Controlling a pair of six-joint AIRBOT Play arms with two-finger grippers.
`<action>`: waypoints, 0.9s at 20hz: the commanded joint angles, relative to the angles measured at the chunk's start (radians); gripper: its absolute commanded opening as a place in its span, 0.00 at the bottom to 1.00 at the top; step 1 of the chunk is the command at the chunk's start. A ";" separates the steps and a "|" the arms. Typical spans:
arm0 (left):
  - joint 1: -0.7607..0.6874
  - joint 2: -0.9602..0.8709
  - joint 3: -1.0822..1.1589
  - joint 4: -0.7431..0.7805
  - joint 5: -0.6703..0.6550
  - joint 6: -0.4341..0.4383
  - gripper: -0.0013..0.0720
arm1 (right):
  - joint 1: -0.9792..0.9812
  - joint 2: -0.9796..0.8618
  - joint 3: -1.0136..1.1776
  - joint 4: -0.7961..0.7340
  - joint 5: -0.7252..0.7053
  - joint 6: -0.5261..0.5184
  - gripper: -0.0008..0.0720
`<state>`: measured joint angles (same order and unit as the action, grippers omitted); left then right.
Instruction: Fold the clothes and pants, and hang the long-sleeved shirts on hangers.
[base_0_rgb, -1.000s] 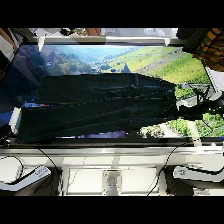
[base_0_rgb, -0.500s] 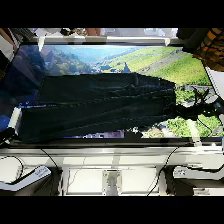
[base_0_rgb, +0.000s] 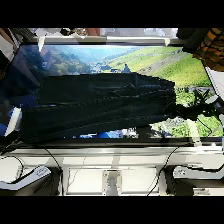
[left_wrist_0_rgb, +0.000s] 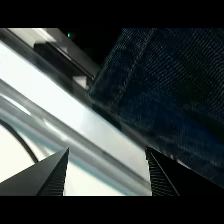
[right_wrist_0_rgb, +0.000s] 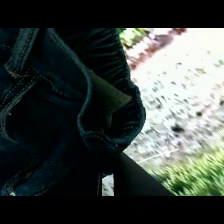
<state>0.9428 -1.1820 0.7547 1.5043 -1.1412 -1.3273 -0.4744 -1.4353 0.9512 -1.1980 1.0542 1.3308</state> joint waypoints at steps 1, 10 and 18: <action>0.002 -0.001 -0.048 -0.042 0.163 -0.008 0.77 | 0.000 0.000 0.000 0.002 0.012 0.000 0.06; -0.002 -0.108 -0.074 -0.234 0.265 0.037 0.57 | 0.000 0.000 0.000 0.002 0.013 0.013 0.06; -0.001 0.109 -0.015 -0.234 0.242 0.037 0.06 | 0.000 0.117 0.109 -0.174 0.161 0.011 0.06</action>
<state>0.9409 -1.1732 0.7052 1.2797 -0.8925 -1.2907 -0.4744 -1.3693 0.9989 -1.2591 1.1294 1.3426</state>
